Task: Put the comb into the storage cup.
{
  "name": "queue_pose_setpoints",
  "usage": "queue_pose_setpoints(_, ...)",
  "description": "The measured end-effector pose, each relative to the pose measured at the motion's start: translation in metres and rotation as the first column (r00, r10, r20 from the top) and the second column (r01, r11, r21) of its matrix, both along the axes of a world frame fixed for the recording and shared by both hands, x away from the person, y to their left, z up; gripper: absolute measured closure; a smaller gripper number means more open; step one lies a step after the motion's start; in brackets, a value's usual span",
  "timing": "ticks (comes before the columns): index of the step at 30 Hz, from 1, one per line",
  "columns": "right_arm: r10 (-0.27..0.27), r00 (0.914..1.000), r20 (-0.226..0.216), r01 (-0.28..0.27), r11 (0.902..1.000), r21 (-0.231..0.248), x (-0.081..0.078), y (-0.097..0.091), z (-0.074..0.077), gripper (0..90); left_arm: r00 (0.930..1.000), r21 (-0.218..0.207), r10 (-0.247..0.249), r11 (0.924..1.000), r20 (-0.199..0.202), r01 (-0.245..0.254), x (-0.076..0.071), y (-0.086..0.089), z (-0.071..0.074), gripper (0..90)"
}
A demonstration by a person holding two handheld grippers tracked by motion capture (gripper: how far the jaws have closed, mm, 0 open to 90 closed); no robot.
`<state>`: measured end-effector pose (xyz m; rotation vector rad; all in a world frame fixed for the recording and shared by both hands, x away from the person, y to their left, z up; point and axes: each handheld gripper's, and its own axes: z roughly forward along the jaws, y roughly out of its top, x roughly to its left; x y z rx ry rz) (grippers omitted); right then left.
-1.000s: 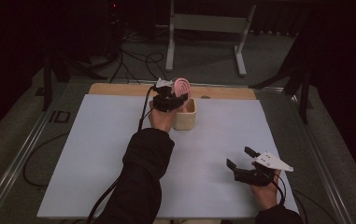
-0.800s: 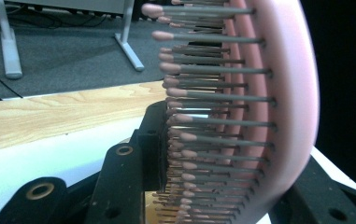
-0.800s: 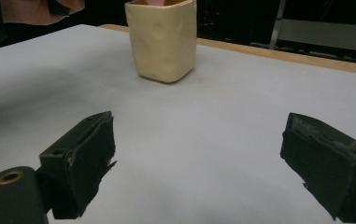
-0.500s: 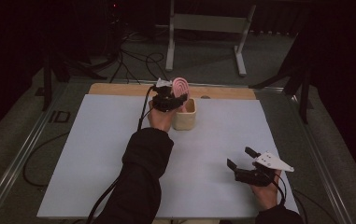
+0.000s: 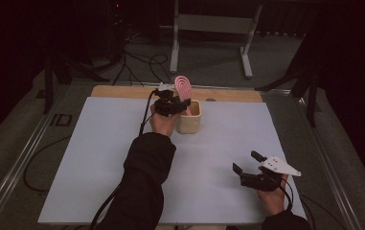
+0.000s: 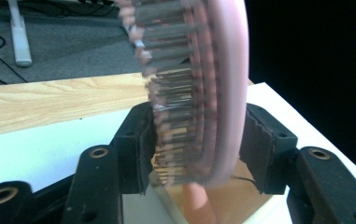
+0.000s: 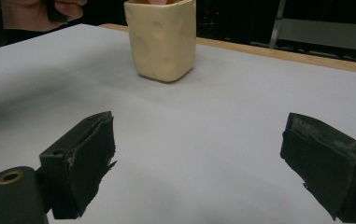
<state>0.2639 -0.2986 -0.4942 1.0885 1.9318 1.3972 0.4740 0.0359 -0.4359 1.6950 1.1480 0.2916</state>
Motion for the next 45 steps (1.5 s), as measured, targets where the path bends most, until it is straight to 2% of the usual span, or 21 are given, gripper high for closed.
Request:
queue_pose_setpoints(8, 0.000, 1.0000, 0.001, 0.000, 1.0000, 0.004, 0.000, 0.000, 0.000, 9.6, 0.9996, 0.000, 0.028, 0.9996, -0.005, -0.028, -0.001, 0.001, -0.001, 37.0)
queue_pose_setpoints(18, 0.002, 1.0000, 0.002, -0.002, 1.0000, 0.002, 0.000, 0.001, 0.000, 9.6, 0.9972, 0.041, 0.074, 0.9964, 0.016, -0.074, -0.003, 0.003, 0.003, 17.5)
queue_pose_setpoints(23, 0.003, 1.0000, 0.002, -0.003, 1.0000, 0.001, 0.000, 0.001, 0.000, 9.6, 0.9960, 0.075, 0.089, 0.9931, 0.013, -0.090, -0.004, 0.004, 0.002, 14.4)
queue_pose_setpoints(26, 0.002, 1.0000, 0.001, -0.002, 1.0000, 0.001, 0.000, 0.001, 0.000, 9.6, 0.9965, 0.091, 0.082, 0.9923, 0.016, -0.084, -0.005, 0.003, 0.003, 12.2)
queue_pose_setpoints(31, 0.004, 1.0000, 0.001, -0.004, 1.0000, 0.003, 0.000, 0.001, 0.000, 9.6, 0.9968, 0.078, 0.074, 0.9941, 0.031, -0.076, -0.008, 0.005, 0.005, 3.7)
queue_pose_setpoints(35, 0.003, 1.0000, 0.001, -0.003, 1.0000, 0.001, 0.000, 0.001, 0.000, 9.6, 0.9978, 0.104, 0.059, 0.9927, 0.032, -0.062, -0.009, 0.005, 0.005, 0.3)
queue_pose_setpoints(45, 0.004, 1.0000, 0.001, -0.004, 1.0000, 0.001, 0.000, 0.001, 0.000, 9.6, 0.9966, 0.131, 0.009, 0.9911, 0.081, -0.020, -0.019, 0.004, 0.008, 0.0)
